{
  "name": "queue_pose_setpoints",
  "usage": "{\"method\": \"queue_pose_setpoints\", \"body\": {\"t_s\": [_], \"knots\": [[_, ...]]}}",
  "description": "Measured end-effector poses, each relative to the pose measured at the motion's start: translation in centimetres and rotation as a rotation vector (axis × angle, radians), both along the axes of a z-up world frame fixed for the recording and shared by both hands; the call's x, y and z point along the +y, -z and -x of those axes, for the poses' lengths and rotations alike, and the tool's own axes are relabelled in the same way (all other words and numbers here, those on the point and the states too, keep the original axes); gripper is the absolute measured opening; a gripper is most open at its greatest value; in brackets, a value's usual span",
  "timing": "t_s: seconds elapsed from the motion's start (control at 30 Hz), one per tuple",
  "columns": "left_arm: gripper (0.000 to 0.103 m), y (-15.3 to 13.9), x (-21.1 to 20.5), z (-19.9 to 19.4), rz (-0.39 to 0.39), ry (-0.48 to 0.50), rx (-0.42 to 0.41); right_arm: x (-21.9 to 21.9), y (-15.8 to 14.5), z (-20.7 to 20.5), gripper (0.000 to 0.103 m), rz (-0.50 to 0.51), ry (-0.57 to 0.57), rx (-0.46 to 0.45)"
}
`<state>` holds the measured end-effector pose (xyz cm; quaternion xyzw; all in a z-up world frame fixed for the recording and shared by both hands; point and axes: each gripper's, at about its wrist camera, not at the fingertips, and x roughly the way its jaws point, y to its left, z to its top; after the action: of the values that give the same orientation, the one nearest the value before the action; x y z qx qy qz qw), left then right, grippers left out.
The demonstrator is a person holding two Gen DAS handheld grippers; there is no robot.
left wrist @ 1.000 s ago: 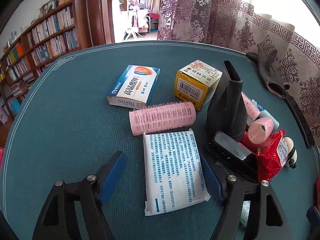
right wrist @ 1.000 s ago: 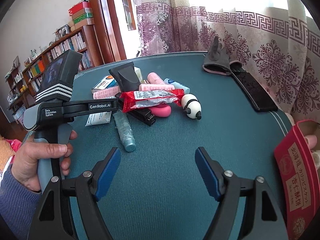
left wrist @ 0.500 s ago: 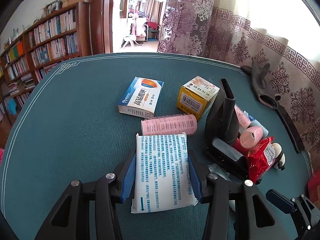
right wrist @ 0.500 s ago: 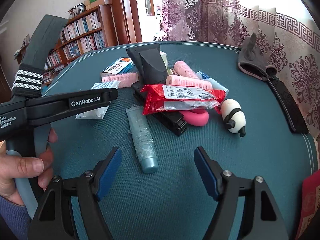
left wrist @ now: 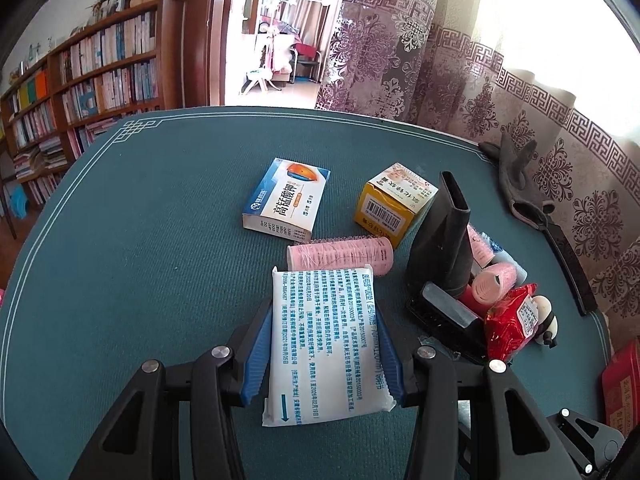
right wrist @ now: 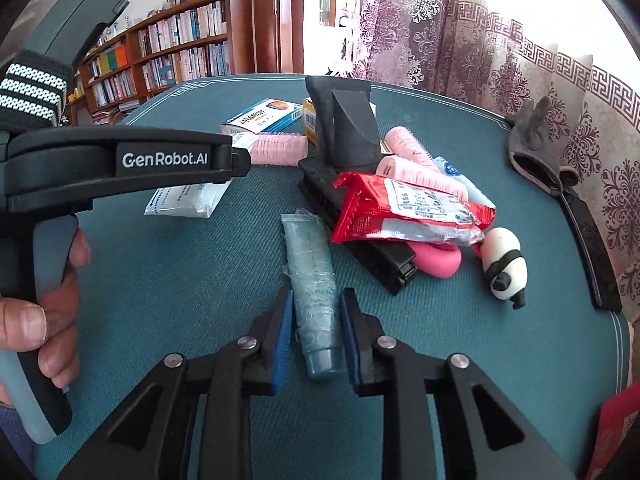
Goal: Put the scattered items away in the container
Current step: 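Grasp the white medicine packet with left while right grasps blue-grey tube, then carry packet and tube to the red tin and release them inside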
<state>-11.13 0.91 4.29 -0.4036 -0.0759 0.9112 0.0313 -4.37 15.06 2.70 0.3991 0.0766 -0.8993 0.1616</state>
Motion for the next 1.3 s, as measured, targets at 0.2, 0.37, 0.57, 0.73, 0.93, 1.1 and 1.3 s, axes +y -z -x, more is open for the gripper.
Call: {"method": "queue_pose_setpoints", "body": {"t_s": [0.2,0.37,0.57,0.73,0.93,1.1,1.3], "knots": [[0.05,-1.0,0.7,-0.7,-0.008,0.019,0.025,1.7,-1.2,-2.9,0.024,0.065,0.03,-0.004],[0.05,-2.3,1.5,-1.7,-0.016,0.041,0.057,4.0,-3.0,-5.7,0.023,0.089,0.079,0.026],[0.05,-3.7,3.7,-3.5,-0.005,0.106,0.097,7.1,-5.1,-9.1,0.023,0.102,0.155,0.084],[0.05,-4.5,5.7,-5.4,-0.014,0.171,0.108,9.9,-6.7,-11.4,0.023,0.116,0.232,0.124],[0.05,-5.1,8.1,-7.6,-0.02,0.236,0.108,13.9,-8.2,-13.5,0.023,0.123,0.342,0.184],[0.05,-5.5,11.2,-9.1,-0.016,0.307,0.103,17.4,-9.1,-15.1,0.023,0.147,0.439,0.233],[0.05,-6.2,16.0,-10.9,0.002,0.41,0.112,22.2,-9.5,-16.9,0.023,0.16,0.559,0.274]]}}
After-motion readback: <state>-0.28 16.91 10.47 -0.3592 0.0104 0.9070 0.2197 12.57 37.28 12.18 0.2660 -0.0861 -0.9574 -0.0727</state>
